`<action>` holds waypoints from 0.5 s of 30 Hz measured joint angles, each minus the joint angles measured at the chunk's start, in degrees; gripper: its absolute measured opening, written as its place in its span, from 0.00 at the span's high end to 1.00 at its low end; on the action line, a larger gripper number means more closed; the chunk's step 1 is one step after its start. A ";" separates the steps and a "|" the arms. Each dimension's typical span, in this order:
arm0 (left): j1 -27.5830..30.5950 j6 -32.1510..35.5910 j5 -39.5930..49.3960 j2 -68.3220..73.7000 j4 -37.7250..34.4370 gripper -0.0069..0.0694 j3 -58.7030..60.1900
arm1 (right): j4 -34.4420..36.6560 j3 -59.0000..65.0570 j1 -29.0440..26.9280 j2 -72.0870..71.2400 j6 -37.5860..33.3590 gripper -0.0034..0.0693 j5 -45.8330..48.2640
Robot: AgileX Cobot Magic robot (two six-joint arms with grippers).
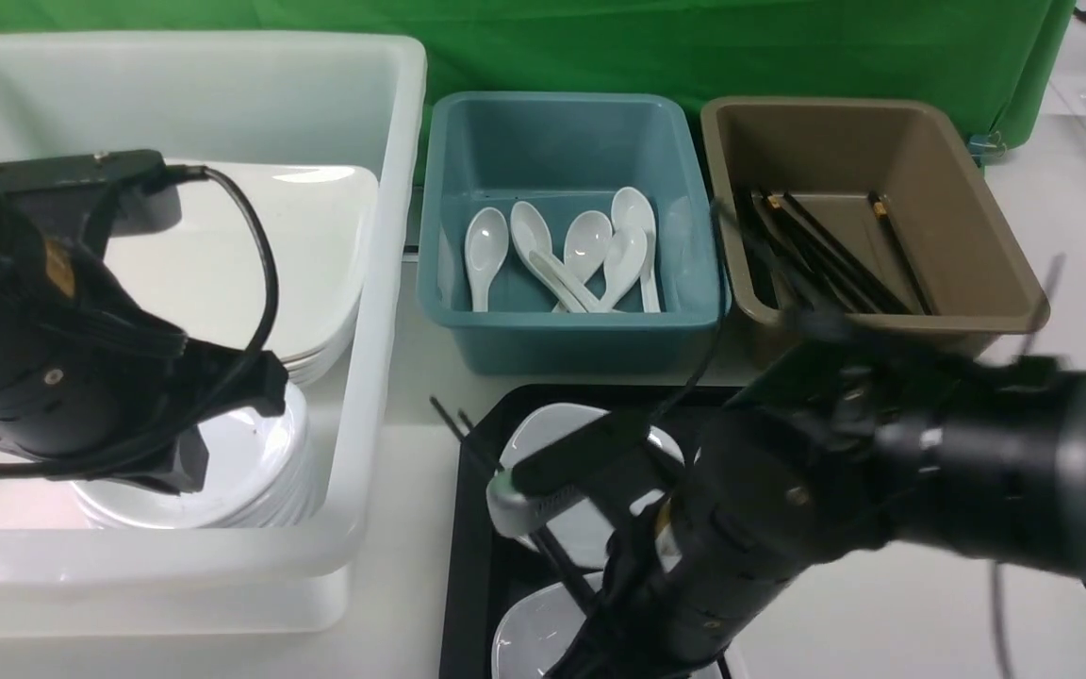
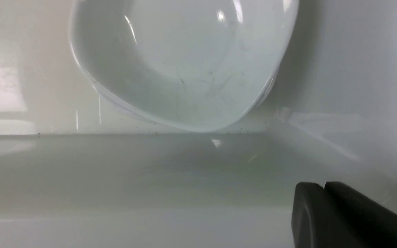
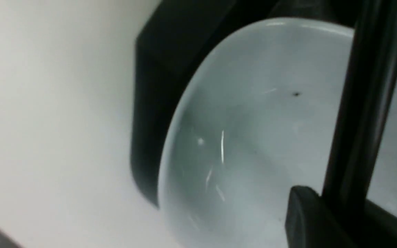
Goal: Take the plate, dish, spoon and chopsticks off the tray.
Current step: Use the right arm to grab a pair of chopsticks from the plate, then use the right arm to put the chopsticks into the small storage box on the right
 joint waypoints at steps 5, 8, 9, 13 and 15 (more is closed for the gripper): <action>0.02 0.02 -1.88 0.00 -1.31 0.90 0.00 | -2.28 -2.13 -7.00 -9.92 -0.15 0.84 2.47; 0.02 2.18 -4.04 0.00 -5.79 0.90 0.00 | -3.73 -8.14 -18.84 -11.07 -1.33 0.84 0.45; 0.02 3.56 -4.83 0.00 -7.64 0.90 0.00 | -3.99 -10.46 -23.00 -10.23 -2.29 0.84 -0.83; -0.11 8.37 -7.57 0.31 -13.99 0.90 0.00 | -4.85 -20.99 -35.90 -1.51 -4.80 0.84 -3.09; -0.42 10.15 -7.80 0.71 -15.39 0.90 0.00 | -4.85 -24.87 -38.63 3.44 -5.25 0.84 -4.03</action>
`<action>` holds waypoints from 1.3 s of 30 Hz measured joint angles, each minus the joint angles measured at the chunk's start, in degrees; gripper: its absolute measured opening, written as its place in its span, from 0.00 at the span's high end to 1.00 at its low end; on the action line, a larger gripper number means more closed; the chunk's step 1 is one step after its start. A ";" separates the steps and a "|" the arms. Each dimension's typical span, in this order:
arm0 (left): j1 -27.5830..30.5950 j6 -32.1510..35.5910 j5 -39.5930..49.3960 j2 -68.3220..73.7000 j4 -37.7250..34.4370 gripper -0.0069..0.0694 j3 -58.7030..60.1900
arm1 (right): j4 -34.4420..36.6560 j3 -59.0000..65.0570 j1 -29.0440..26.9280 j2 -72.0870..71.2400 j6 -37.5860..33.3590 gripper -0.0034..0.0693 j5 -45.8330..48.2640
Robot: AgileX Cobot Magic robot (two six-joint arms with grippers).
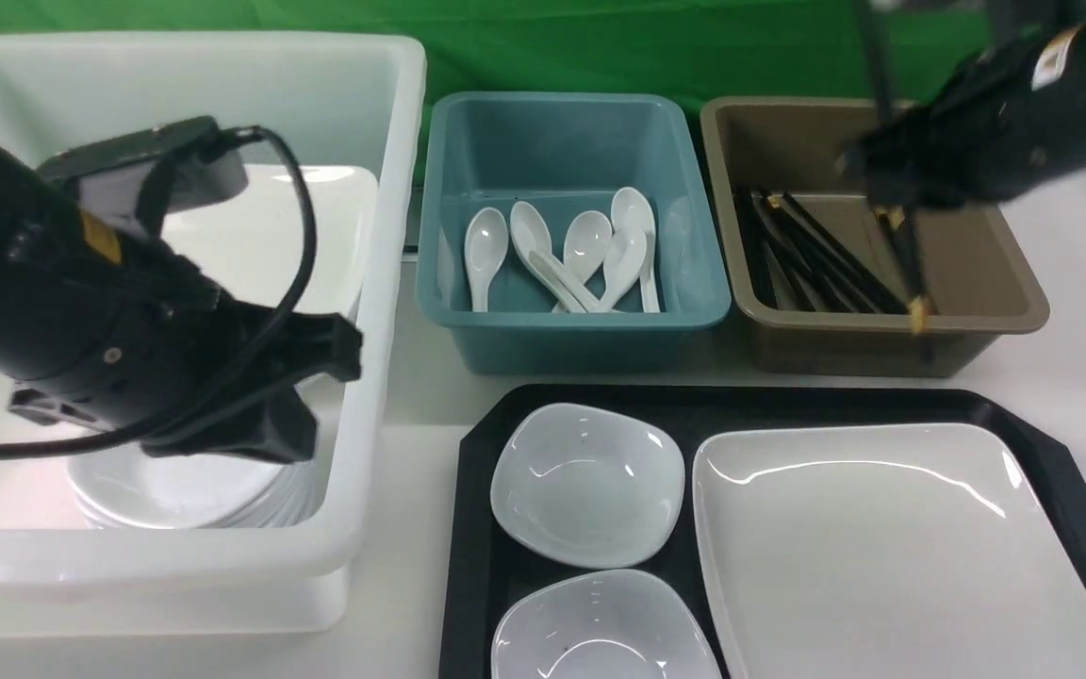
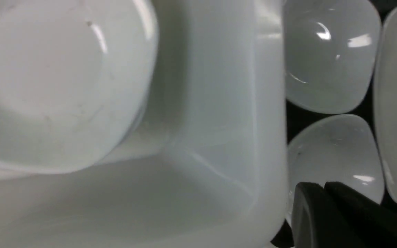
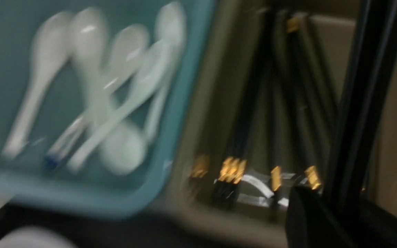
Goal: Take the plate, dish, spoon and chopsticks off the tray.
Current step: Use the right arm to put the chopsticks into the small storage box on the right, then use the left arm to grab a small plate from the dinner plate
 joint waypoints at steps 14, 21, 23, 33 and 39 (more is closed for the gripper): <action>-13.30 5.70 -0.39 6.60 -1.53 0.90 0.11 | -0.02 -14.83 -3.54 20.62 -0.35 0.88 -7.12; -14.56 4.77 0.04 7.06 -1.10 0.90 0.34 | 0.03 -16.24 -3.54 21.88 -0.48 0.92 -7.04; -14.56 4.62 0.09 7.06 -1.10 0.90 0.35 | 0.03 -16.48 -3.54 21.69 -0.48 0.92 -6.42; -14.56 3.99 -0.94 7.79 -1.10 0.90 -0.92 | 0.03 -16.48 -3.54 5.01 -9.36 0.93 13.00; -16.05 5.48 -0.88 11.94 0.01 0.90 -6.89 | 0.29 -16.34 -3.59 -10.15 -10.19 0.93 28.11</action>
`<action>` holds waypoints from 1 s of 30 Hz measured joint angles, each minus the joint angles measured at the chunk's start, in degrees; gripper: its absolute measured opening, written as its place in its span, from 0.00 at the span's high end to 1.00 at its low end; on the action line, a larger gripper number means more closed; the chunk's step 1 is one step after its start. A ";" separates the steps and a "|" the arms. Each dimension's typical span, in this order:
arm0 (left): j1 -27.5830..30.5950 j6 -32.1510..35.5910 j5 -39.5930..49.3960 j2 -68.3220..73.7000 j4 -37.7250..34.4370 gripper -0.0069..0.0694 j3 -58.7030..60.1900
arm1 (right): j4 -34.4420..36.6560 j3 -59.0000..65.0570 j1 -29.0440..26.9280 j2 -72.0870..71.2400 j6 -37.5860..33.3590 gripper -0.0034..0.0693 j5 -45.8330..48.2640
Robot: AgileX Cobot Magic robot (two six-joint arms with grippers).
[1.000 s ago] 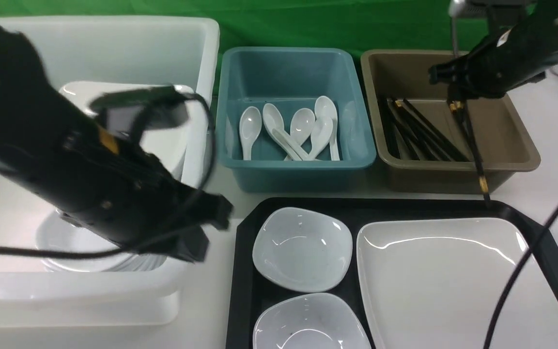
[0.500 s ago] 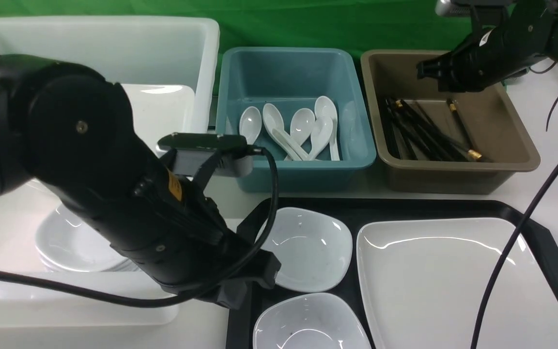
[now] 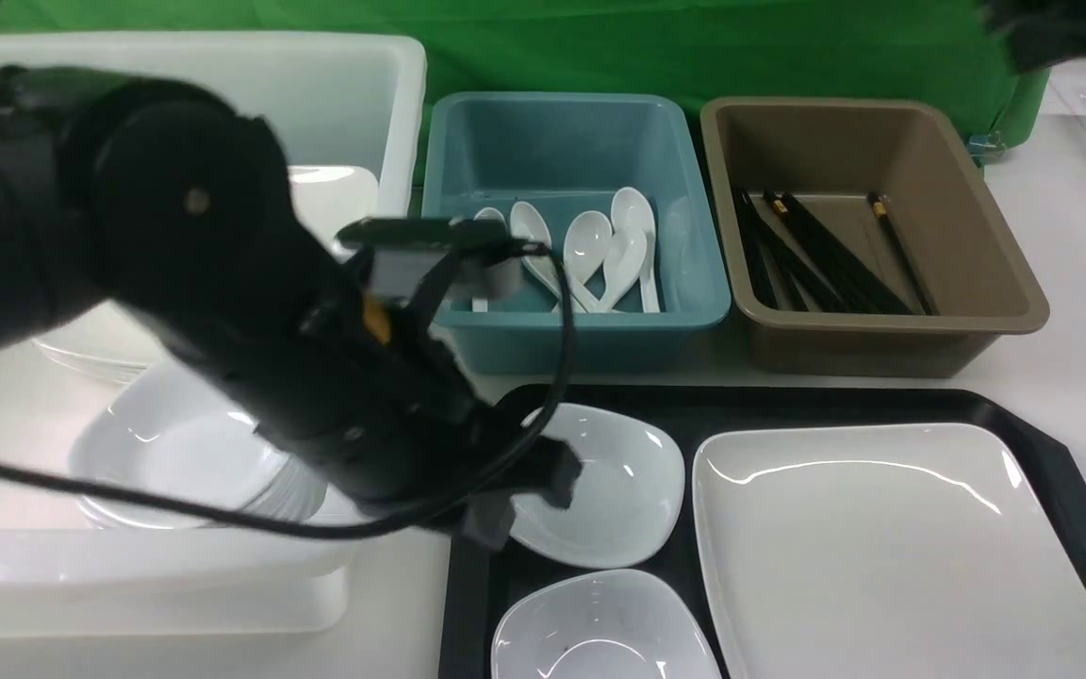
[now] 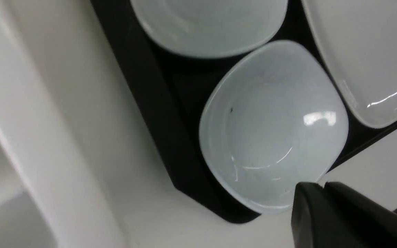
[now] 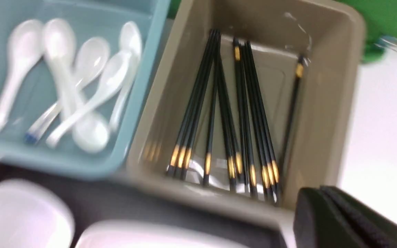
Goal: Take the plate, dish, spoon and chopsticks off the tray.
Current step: Use the left arm to grab a small plate from the dinner plate
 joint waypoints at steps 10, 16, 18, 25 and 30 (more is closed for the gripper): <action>-5.39 4.17 1.04 12.69 4.17 0.88 -7.63 | 2.11 22.55 0.00 -27.39 0.00 0.93 4.28; -5.45 6.05 1.31 19.73 9.17 0.67 -7.68 | 2.15 42.18 0.00 -40.47 0.00 0.93 1.34; -5.45 7.89 0.92 22.13 9.54 0.56 -7.68 | 2.15 46.53 0.00 -42.92 0.19 0.93 0.13; -5.45 11.10 -0.70 26.02 11.41 0.29 -7.69 | 2.22 49.90 0.00 -43.85 0.38 0.93 -1.93; -5.45 11.40 -1.65 26.96 12.64 0.22 -7.74 | 2.25 49.92 0.00 -43.85 0.38 0.93 -3.23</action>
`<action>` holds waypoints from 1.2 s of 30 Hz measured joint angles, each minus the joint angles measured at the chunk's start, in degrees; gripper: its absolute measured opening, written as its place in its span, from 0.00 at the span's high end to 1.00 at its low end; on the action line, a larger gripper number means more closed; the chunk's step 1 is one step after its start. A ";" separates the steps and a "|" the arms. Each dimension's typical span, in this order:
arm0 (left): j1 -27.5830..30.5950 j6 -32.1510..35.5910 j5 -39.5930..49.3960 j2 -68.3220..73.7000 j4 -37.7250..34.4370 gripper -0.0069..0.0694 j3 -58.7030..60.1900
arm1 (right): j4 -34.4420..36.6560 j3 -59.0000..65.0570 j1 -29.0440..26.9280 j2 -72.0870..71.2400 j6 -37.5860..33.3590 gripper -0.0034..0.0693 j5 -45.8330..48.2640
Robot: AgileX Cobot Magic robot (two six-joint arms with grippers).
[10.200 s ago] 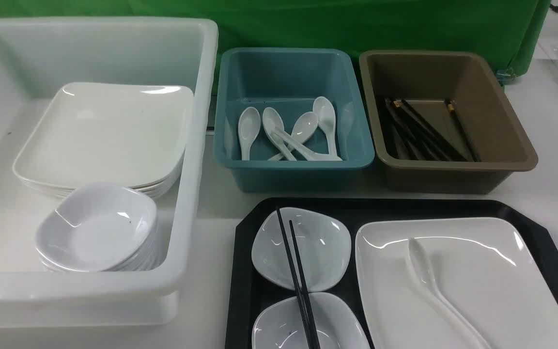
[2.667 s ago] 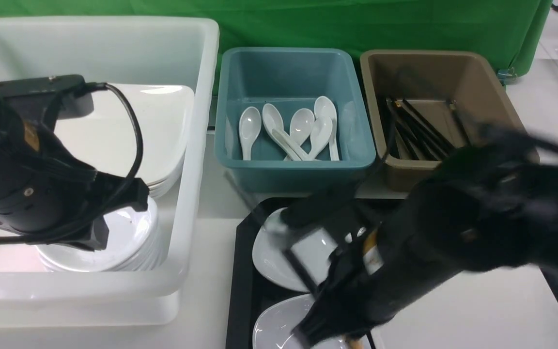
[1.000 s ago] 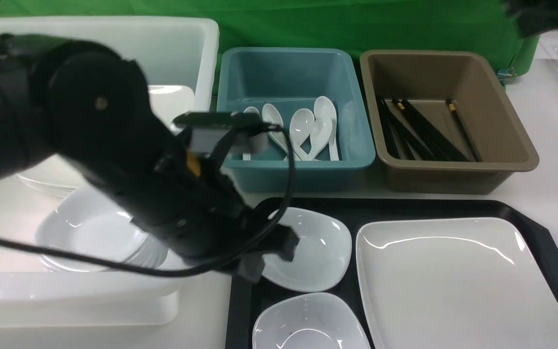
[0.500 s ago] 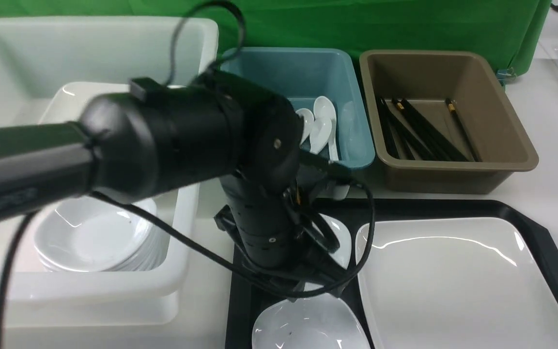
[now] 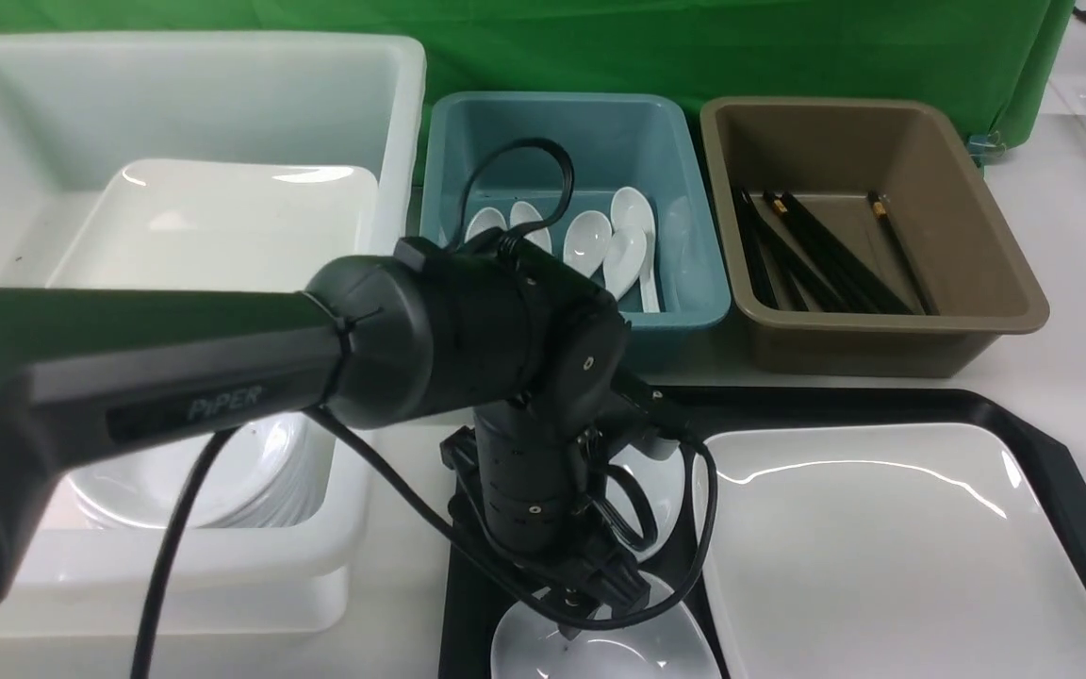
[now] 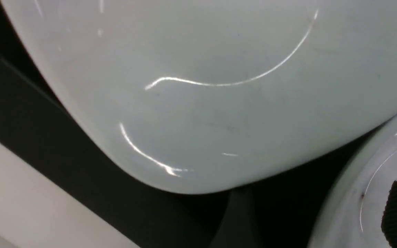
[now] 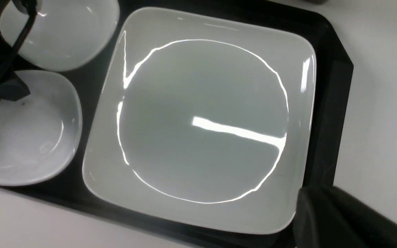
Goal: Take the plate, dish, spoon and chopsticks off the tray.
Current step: Use the left arm to grab a small plate from the dinner plate
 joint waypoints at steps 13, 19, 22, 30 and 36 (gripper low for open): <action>0.00 -1.63 3.74 3.37 -3.95 0.55 -0.34 | 0.07 0.00 0.00 0.00 0.00 0.93 -1.21; 0.10 -3.43 6.16 2.76 -5.15 0.66 -0.68 | 0.11 0.00 0.00 0.00 0.00 0.93 -1.21; 0.10 -4.08 6.97 2.34 -5.22 0.67 -0.75 | 0.21 0.00 0.00 0.00 0.00 0.93 -1.21; 1.16 -4.93 10.93 -4.54 -6.44 0.87 -0.75 | 0.27 0.00 0.00 0.00 0.00 0.93 -1.21; 3.57 -5.98 10.29 -8.38 -7.75 0.88 -1.40 | 0.32 0.00 0.00 0.00 -0.07 0.93 -1.39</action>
